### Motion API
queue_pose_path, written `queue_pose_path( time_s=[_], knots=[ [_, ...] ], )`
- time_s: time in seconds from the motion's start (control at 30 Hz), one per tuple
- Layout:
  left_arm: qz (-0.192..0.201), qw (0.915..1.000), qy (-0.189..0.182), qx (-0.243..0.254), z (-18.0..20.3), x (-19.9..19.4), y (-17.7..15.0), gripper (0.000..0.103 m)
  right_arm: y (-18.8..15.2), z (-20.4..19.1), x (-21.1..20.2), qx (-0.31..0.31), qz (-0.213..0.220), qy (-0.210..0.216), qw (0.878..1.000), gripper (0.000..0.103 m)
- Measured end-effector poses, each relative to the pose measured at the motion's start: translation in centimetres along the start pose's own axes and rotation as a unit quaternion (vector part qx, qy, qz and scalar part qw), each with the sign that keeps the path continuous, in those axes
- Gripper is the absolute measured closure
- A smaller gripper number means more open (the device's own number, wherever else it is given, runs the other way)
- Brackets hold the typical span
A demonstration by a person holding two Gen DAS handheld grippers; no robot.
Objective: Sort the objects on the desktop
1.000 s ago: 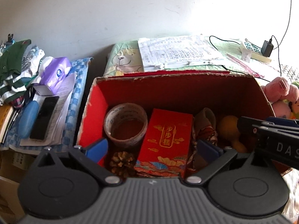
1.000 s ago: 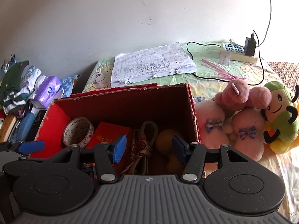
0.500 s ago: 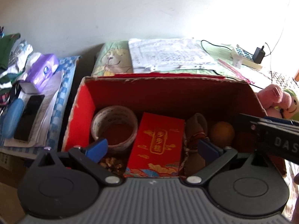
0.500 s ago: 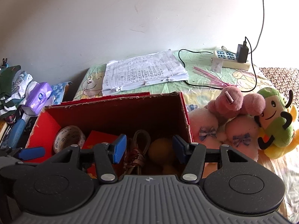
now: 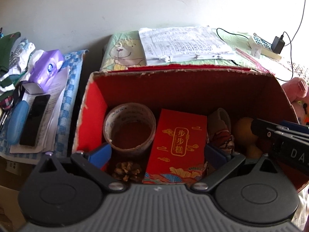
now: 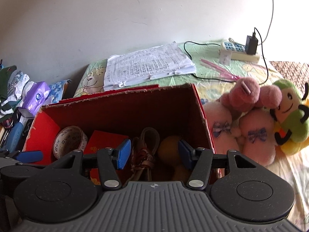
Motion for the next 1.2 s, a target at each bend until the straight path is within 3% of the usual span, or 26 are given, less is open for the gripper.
queue_pose_path(
  time_s=[0.4, 1.2],
  knots=[
    [-0.012, 0.9999, 0.002, 0.006, 0.4, 0.9, -1.0, 0.001, -1.4, 0.8, 0.3, 0.006, -0.019, -0.020, 1.000, 0.046],
    [0.008, 0.9995, 0.028, 0.015, 0.6, 0.6, -1.4, 0.001, -1.5, 0.5, 0.3, -0.009, -0.013, 0.013, 1.000, 0.045]
  ],
)
Point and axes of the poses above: each gripper's, at about its wrist camera, not at the fingertips, and x roughly the way its jaws point, z to its right, y to its top, the point moved 6 cm from there along x, roughly the way its jaws point, and after that the axes turned 9 degrees about z, right-handed, at the moved point
